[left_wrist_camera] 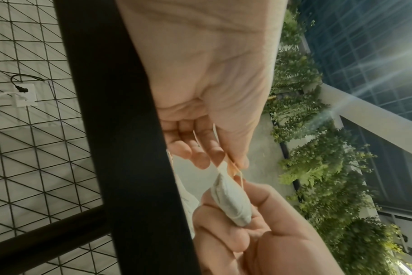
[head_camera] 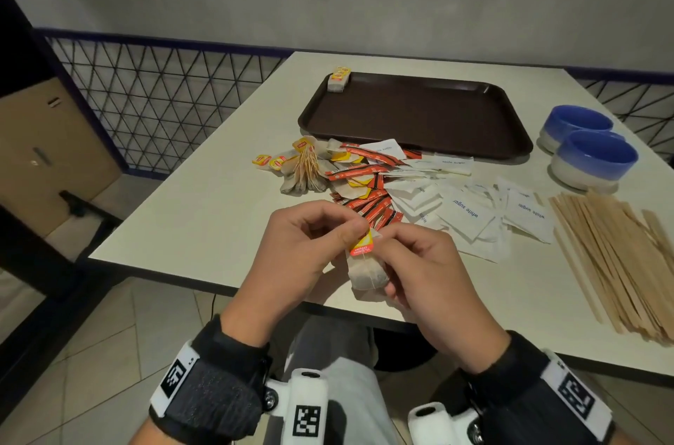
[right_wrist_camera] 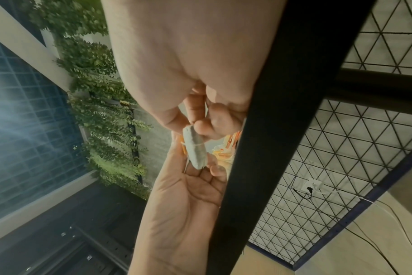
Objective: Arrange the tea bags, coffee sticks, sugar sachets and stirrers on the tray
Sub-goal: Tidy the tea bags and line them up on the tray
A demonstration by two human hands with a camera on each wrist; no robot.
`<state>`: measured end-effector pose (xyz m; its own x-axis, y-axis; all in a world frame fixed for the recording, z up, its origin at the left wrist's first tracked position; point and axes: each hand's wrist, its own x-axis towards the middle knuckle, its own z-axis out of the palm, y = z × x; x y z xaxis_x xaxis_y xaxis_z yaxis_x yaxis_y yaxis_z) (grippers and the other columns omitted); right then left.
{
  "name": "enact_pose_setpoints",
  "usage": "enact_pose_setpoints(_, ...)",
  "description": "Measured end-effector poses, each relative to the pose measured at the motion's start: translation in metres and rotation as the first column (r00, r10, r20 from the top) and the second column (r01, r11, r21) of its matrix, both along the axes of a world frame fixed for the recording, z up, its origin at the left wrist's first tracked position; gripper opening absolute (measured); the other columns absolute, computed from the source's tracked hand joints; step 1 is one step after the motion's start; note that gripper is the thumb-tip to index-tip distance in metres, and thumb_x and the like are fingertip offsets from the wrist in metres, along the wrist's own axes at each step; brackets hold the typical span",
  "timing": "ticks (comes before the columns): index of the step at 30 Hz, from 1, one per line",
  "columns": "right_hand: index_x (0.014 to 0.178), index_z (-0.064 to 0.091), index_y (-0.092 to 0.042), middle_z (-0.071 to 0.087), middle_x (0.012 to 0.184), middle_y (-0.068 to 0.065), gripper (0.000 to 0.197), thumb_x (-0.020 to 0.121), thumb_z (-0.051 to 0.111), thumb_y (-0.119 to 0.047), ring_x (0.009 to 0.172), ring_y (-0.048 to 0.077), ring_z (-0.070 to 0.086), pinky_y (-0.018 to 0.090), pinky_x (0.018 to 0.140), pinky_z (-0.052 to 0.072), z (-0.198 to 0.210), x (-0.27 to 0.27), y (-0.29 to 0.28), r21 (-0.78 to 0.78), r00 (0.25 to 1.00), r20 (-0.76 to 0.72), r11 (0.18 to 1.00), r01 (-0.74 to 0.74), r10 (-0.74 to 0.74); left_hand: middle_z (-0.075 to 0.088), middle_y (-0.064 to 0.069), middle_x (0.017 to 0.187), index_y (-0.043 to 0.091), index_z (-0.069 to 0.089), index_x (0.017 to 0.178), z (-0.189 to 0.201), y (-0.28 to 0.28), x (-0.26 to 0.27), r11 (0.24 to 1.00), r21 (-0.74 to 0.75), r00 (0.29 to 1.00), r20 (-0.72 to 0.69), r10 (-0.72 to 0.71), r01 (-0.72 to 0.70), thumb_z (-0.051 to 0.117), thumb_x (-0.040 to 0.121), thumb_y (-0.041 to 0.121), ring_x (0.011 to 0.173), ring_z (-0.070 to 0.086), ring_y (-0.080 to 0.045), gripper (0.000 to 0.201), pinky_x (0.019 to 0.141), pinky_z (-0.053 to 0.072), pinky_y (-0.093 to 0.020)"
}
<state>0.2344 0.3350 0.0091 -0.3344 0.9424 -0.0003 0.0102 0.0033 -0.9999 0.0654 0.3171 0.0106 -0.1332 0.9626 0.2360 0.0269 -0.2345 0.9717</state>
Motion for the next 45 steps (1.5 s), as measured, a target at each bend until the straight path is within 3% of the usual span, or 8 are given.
enact_pose_setpoints(18,0.088,0.071,-0.005,0.049,0.057,0.017,0.017,0.098,0.064,-0.017,0.043,0.022,0.038,0.032,0.049,0.033,-0.002,0.002,0.004,-0.037,0.995,-0.094,0.999,-0.02,0.017,0.077,-0.005,0.082,0.023,0.082,0.083,-0.001,0.001,-0.005,1.0,-0.006,0.999,-0.029,-0.021,0.02,0.078,0.083,0.022,0.076,0.07,-0.017,0.004,0.072,0.058,-0.034)
enact_pose_setpoints(22,0.097,0.075,-0.008,0.056,0.071,0.018,0.009,0.094,0.067,-0.009,0.051,0.025,0.042,0.032,0.046,0.035,0.022,0.004,0.01,-0.057,0.986,-0.167,0.998,-0.033,0.023,0.074,-0.011,0.082,0.014,0.079,0.081,0.002,0.0,-0.013,0.999,-0.052,0.948,0.316,0.02,-0.004,0.077,0.08,0.016,0.072,0.071,-0.021,0.003,0.068,0.061,-0.04)
enact_pose_setpoints(25,0.092,0.077,-0.014,0.061,0.07,0.009,0.009,0.089,0.073,-0.006,0.054,0.021,0.048,0.028,0.046,0.038,0.059,0.01,0.04,0.278,0.997,0.069,0.961,0.007,-0.028,0.072,-0.02,0.093,0.009,0.075,0.086,0.004,-0.003,-0.018,0.993,-0.101,0.873,0.487,0.001,0.055,0.071,0.082,0.015,0.078,0.074,-0.033,0.008,0.078,0.054,-0.072)
enact_pose_setpoints(28,0.089,0.078,-0.027,0.065,0.075,-0.01,0.013,0.087,0.077,-0.014,0.065,0.006,0.054,0.023,0.058,0.044,0.095,0.002,0.076,0.489,0.841,0.538,0.833,-0.26,-0.053,0.073,-0.018,0.093,0.012,0.076,0.086,0.006,-0.003,-0.017,0.992,-0.118,0.885,0.465,0.014,0.047,0.073,0.08,0.019,0.078,0.075,-0.03,0.01,0.074,0.059,-0.065)
enact_pose_setpoints(30,0.096,0.076,-0.034,0.063,0.089,-0.015,0.02,0.089,0.074,-0.016,0.077,0.002,0.054,0.015,0.062,0.041,0.102,-0.013,0.091,0.418,0.551,0.831,0.741,-0.526,-0.077,0.074,-0.015,0.088,0.013,0.076,0.085,0.007,-0.003,-0.016,0.992,-0.126,0.886,0.463,0.029,0.033,0.074,0.079,0.02,0.073,0.074,-0.024,0.01,0.065,0.063,-0.051)
enact_pose_setpoints(34,0.117,0.071,-0.032,0.062,0.113,-0.006,0.034,0.093,0.067,-0.008,0.096,0.014,0.06,0.027,0.075,0.056,0.086,-0.039,0.108,0.2,0.145,0.98,0.615,-0.763,-0.139,0.073,-0.018,0.097,0.013,0.077,0.088,0.004,-0.003,-0.017,0.99,-0.139,0.882,0.469,0.053,0.015,0.076,0.078,0.022,0.082,0.074,-0.031,0.013,0.066,0.063,-0.055)
enact_pose_setpoints(39,0.11,0.071,-0.028,0.051,0.098,-0.006,0.026,0.096,0.061,-0.008,0.088,0.016,0.052,0.028,0.072,0.044,0.077,-0.049,0.112,0.192,0.072,0.97,0.547,-0.815,-0.233,0.072,-0.019,0.099,0.015,0.078,0.086,0.006,-0.002,-0.017,0.988,-0.152,0.895,0.441,0.07,-0.003,0.077,0.077,0.024,0.087,0.071,-0.035,0.012,0.074,0.058,-0.07)
enact_pose_setpoints(45,0.112,0.075,-0.024,0.063,0.103,-0.007,0.017,0.098,0.064,-0.025,0.092,0.011,0.058,0.028,0.08,0.053,0.068,-0.042,0.116,0.273,0.189,0.961,0.562,-0.781,-0.203,0.071,-0.019,0.1,0.015,0.077,0.087,0.006,-0.002,-0.018,0.989,-0.151,0.887,0.455,0.076,-0.008,0.076,0.079,0.023,0.088,0.071,-0.035,0.011,0.08,0.053,-0.077)
